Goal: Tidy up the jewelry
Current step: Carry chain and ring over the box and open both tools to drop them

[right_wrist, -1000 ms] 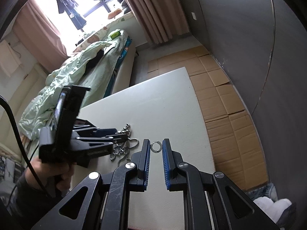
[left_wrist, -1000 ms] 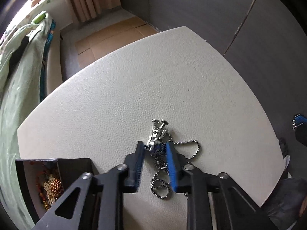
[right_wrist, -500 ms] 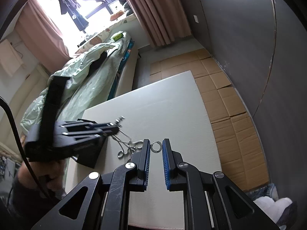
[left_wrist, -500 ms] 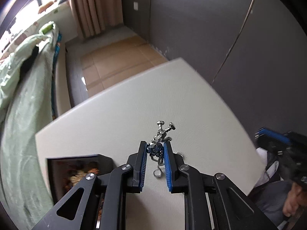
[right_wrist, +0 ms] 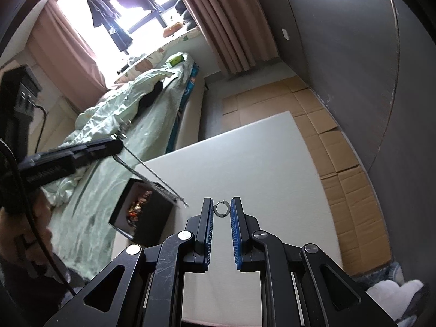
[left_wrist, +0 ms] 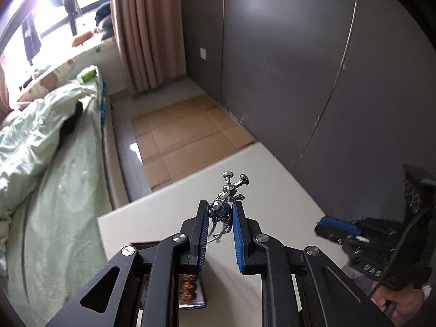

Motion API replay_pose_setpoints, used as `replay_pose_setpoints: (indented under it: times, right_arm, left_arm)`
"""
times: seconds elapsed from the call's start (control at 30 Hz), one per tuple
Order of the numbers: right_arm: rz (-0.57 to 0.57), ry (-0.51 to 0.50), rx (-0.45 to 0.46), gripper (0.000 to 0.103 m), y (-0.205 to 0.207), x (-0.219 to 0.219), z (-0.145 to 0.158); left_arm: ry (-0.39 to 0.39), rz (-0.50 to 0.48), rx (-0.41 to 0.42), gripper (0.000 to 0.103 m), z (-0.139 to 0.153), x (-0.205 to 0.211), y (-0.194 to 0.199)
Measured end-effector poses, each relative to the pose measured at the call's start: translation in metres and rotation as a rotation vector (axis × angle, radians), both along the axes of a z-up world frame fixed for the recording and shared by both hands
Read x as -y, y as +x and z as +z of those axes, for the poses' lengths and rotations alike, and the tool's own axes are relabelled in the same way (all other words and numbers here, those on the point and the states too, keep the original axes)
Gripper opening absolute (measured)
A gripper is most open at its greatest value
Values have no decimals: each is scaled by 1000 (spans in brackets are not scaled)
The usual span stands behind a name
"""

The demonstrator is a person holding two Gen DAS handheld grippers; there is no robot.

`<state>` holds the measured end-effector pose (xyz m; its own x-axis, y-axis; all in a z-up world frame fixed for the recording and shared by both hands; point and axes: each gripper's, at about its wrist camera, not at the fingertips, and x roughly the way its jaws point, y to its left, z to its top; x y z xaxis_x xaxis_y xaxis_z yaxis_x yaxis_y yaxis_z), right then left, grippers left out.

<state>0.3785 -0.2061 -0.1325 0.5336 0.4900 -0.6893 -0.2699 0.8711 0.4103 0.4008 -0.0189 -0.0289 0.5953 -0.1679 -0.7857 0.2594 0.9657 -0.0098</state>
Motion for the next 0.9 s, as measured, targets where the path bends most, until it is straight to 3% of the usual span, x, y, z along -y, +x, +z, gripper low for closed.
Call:
replay_pose_setpoints:
  times: [0.33,0.53,0.73,0.9]
  right_arm:
    - [40,49,54,14,-5,-28,12]
    - [73,93,75,14,-8,-39,17]
    - [102,116,83,14,-8,-55,17]
    - [121,115,74,14,-6,-67,11]
  left_arm:
    - [22,28,140,17,76,-24,-19]
    - [45,65,194,17,104,-45,-30]
    - [62,96,200,17,105,-66,-35]
    - [56,119,165,17,86,-84,-34]
